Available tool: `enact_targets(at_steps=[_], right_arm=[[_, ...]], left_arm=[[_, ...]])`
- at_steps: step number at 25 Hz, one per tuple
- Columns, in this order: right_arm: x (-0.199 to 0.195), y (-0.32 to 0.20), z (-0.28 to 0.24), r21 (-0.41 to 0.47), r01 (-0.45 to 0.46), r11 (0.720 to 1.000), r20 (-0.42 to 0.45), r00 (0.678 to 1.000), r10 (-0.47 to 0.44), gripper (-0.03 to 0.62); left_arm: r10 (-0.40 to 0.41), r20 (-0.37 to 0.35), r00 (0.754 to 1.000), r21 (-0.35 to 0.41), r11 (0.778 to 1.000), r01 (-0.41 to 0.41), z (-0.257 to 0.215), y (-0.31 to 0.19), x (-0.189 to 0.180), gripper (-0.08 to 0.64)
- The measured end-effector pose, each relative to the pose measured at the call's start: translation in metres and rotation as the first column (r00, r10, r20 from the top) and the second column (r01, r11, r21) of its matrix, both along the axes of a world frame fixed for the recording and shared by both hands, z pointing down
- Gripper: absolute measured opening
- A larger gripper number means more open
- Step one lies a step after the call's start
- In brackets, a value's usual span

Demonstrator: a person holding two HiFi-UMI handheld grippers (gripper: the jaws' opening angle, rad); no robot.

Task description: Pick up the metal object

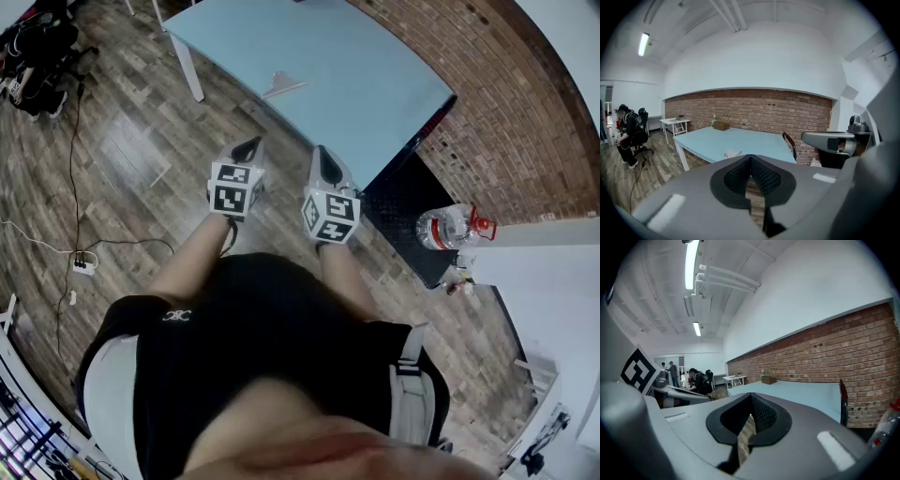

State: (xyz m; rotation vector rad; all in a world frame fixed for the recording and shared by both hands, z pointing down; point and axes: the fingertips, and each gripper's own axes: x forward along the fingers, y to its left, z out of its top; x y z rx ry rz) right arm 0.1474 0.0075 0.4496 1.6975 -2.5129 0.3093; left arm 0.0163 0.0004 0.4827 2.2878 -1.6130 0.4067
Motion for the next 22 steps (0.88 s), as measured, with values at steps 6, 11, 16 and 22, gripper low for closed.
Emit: enact_targets(at_steps=[6,11,16,22], right_arm=[[-0.012,0.002,0.001,0.003,-0.005,1.0,-0.01,1.0,0.005,0.012],[-0.015,0.005,0.005,-0.014,-0.048,0.999,-0.001,0.999,0.048,0.012],[-0.019,0.003,0.009,-0.026,-0.087,0.996,0.001,0.996,0.087,0.014],[-0.053,0.006,0.013,-0.028,-0.091,0.995,-0.017,0.996,0.091,0.014]], left_arm=[[0.007,-0.007,1.0,0.011,1.0,-0.007,0.001,0.0,-0.012,0.0],[0.02,-0.014,1.0,0.009,1.0,-0.02,0.008,0.003,-0.017,0.0],[0.032,-0.012,0.999,0.001,1.0,-0.032,0.01,0.003,-0.026,0.002],[0.04,-0.005,0.999,-0.001,0.999,-0.04,0.008,0.001,-0.058,0.001]])
